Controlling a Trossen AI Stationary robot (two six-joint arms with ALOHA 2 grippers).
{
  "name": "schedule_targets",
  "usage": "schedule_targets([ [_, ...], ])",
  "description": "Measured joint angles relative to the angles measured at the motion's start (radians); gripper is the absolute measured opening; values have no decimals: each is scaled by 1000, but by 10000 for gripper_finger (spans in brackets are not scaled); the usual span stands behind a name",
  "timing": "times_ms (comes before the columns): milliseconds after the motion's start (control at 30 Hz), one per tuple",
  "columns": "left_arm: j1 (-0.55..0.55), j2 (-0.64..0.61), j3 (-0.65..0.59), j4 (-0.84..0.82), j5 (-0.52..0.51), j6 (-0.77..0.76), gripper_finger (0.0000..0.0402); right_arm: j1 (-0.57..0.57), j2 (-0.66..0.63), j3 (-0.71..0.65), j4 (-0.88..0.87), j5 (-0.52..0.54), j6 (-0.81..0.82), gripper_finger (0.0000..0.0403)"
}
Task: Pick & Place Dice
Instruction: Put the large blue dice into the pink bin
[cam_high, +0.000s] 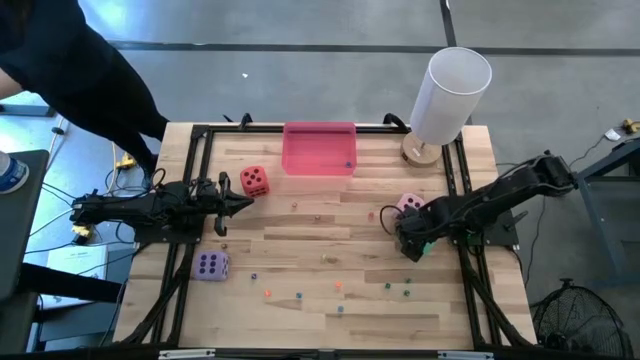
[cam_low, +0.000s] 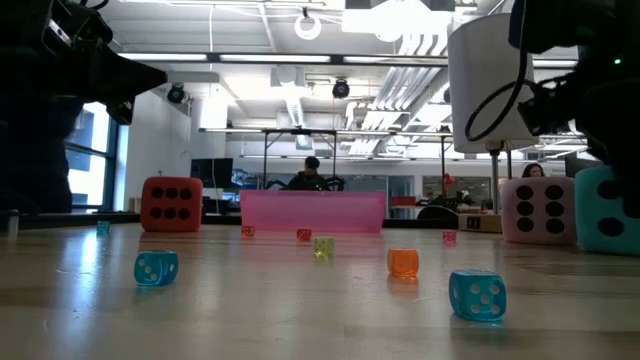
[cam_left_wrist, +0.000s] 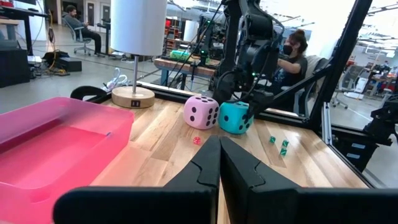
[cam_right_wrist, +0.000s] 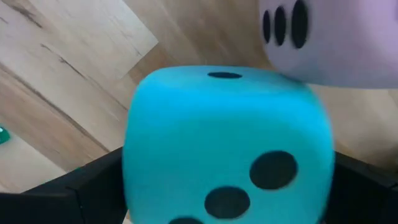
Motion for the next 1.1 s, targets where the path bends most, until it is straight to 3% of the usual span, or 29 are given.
schedule_targets([
  [367,0,0,0,0,0,0,0,27,0,-20,57,13,-83,400],
  [700,0,0,0,0,0,0,0,63,0,-20,324,32,-89,362],
  [867,0,0,0,0,0,0,0,62,0,-20,535,93,-157,363],
  [1100,0,0,0,0,0,0,0,-6,0,-19,976,92,-482,382],
])
